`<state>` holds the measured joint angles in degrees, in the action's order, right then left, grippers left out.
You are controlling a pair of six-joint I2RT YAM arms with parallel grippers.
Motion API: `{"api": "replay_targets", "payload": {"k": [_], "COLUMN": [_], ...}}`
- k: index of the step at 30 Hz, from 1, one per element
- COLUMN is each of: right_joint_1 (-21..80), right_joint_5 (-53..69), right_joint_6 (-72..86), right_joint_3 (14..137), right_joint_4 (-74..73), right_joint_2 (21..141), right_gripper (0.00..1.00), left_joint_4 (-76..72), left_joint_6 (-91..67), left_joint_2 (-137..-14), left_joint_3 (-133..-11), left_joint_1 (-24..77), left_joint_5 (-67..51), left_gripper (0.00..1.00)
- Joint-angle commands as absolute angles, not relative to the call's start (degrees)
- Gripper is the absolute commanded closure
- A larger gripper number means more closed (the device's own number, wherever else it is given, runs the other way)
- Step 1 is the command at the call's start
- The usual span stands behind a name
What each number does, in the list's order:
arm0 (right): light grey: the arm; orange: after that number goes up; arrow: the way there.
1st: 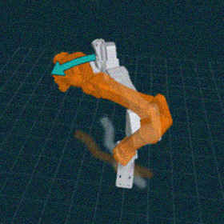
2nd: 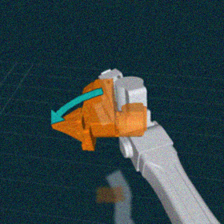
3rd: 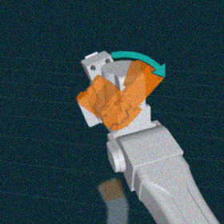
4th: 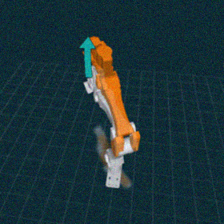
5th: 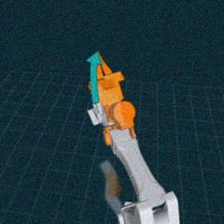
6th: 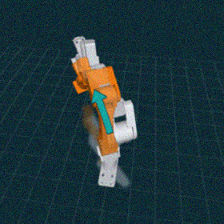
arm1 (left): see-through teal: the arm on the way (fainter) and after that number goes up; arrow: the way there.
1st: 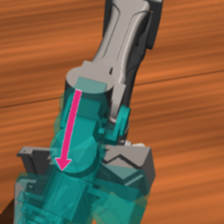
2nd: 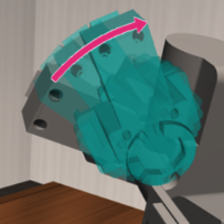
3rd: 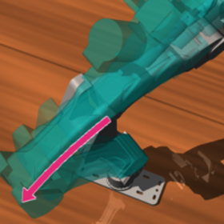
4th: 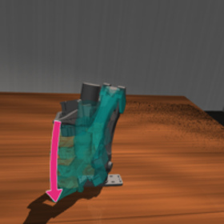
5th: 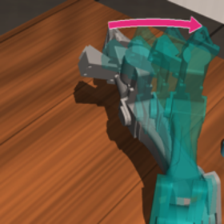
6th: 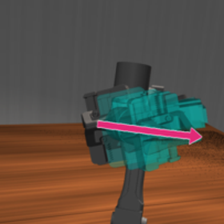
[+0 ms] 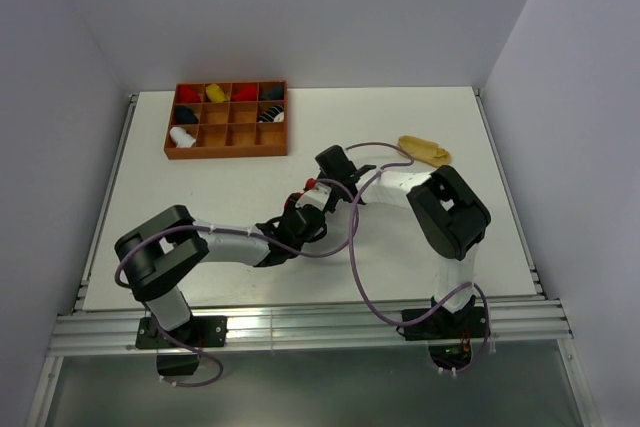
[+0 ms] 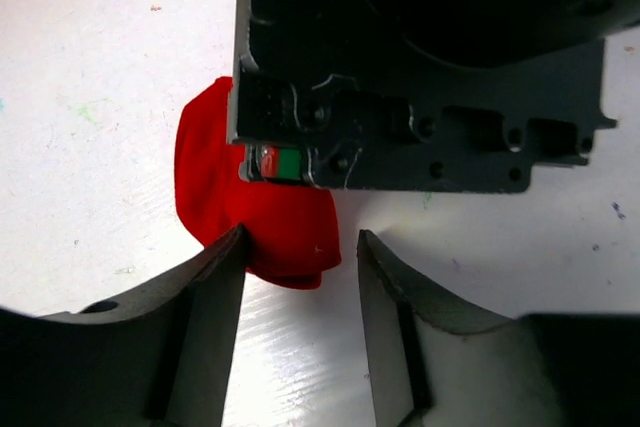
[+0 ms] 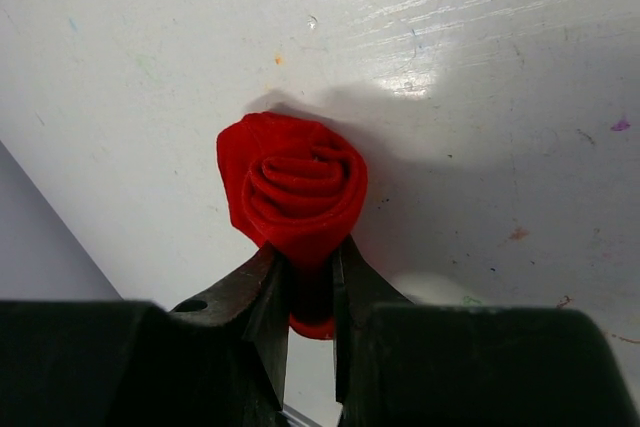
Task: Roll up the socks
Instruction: Roll the sock at the center of the board.
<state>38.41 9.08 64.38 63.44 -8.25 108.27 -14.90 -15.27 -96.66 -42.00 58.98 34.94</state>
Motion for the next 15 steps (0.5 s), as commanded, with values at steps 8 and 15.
{"api": "replay_targets", "payload": {"k": [8, 15], "right_joint_1": [38.41, 36.31], "right_joint_5": [12.57, 10.99], "right_joint_6": [63.46, 64.69], "right_joint_3": [63.37, 58.02], "right_joint_4": [-10.64, -4.67], "right_joint_2": [106.53, 102.05], "right_gripper": [0.88, 0.49], "left_joint_4": [-8.79, -5.54], "left_joint_6": [-17.23, -22.57], "left_joint_2": [-101.52, -97.39], "left_joint_3": [-46.23, -45.44], "left_joint_1": [59.15, 54.16], "left_joint_5": [32.88, 21.4], "left_gripper": [0.99, 0.99]}}
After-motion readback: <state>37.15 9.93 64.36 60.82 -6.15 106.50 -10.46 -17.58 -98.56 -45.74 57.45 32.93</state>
